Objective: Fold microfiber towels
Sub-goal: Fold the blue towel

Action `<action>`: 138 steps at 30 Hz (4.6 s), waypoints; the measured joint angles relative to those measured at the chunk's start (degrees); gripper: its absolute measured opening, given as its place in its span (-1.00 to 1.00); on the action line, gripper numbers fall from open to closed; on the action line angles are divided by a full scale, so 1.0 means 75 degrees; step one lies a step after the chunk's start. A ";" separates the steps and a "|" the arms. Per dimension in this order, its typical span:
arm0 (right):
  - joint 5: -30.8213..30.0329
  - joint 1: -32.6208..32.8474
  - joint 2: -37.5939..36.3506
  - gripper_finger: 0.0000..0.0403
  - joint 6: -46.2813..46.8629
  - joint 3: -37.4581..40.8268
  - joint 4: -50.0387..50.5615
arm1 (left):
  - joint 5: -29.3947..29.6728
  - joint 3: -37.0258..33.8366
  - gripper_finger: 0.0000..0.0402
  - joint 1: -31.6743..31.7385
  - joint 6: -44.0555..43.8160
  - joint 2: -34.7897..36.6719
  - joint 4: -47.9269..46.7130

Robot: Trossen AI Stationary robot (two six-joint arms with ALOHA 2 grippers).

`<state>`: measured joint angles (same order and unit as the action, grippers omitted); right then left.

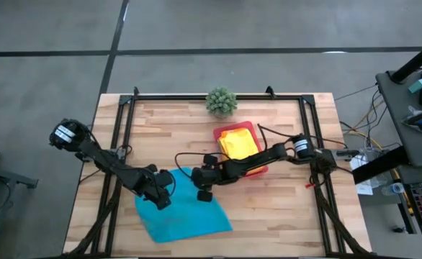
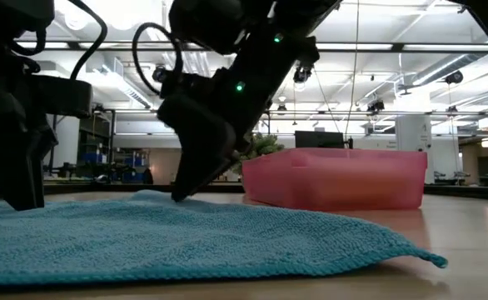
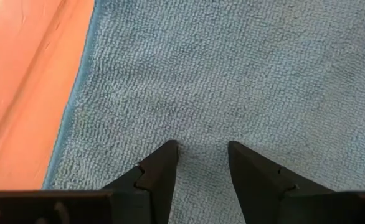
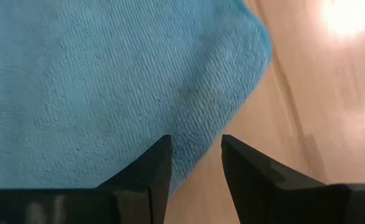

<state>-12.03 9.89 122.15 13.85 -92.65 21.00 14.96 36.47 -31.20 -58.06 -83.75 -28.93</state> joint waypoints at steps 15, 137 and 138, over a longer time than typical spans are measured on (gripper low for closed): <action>0.1442 0.0116 0.0221 -0.72 -0.0067 -0.0369 -0.0405 | 0.0315 -0.0023 -0.33 0.0006 0.0003 0.0064 0.0003; 0.0318 0.0047 0.0147 -0.96 -0.1066 -0.0444 -0.0534 | 0.1057 -0.0032 -0.33 0.0011 -0.1002 0.0070 -0.1008; 0.0097 0.0047 0.0089 -0.96 -0.1105 -0.0444 -0.0376 | 0.1059 -0.0032 -0.33 0.0009 -0.1000 0.0070 -0.1011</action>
<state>-11.30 10.24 122.82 5.56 -95.98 18.18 22.90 36.22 -31.14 -65.56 -83.22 -36.51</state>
